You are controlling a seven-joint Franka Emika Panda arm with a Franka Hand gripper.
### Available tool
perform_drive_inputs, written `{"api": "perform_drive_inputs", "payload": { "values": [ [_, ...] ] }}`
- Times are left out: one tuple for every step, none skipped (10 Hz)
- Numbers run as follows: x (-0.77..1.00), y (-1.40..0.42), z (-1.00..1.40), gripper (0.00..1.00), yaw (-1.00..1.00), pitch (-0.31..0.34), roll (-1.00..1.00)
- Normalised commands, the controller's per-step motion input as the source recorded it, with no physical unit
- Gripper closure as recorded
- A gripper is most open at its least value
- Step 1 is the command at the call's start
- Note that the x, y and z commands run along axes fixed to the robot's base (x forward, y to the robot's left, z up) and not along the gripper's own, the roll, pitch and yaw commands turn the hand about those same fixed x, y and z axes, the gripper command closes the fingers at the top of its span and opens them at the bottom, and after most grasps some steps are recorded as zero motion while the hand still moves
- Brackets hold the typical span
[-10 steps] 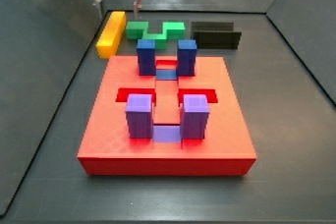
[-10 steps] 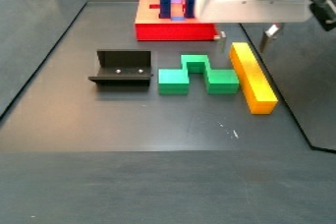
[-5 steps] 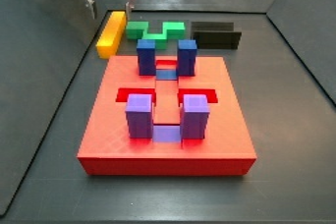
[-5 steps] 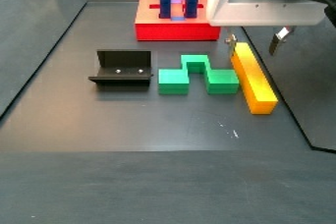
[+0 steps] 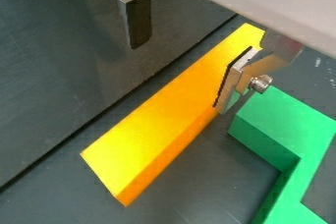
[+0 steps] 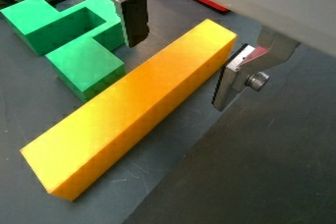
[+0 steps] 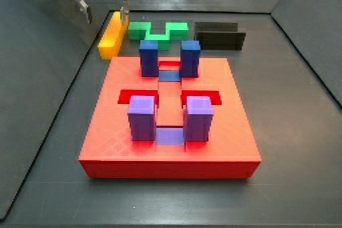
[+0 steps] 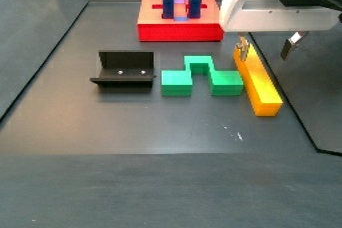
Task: Pick up the yellow object. Move up. Move to above the board. Insert the yellow object.
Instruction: Pick up the yellow object.
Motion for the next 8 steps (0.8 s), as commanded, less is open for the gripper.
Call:
{"api": "perform_drive_inputs", "payload": {
  "values": [
    [0.50, 0.04, -0.04, 0.00, 0.03, -0.039, 0.08],
    [0.37, 0.02, -0.14, 0.00, 0.02, -0.033, 0.11],
    [0.16, 0.00, -0.27, 0.00, 0.00, -0.034, 0.13],
    [0.00, 0.00, -0.33, 0.00, 0.00, -0.031, 0.15],
    [-0.14, 0.00, -0.26, 0.00, 0.00, -0.011, 0.10],
    [-0.21, 0.00, -0.18, 0.00, -0.01, -0.024, 0.04],
    [-0.19, 0.00, -0.23, 0.00, 0.00, -0.020, 0.08],
    [-0.17, 0.00, -0.26, 0.00, 0.00, -0.011, 0.11]
  ]
}}
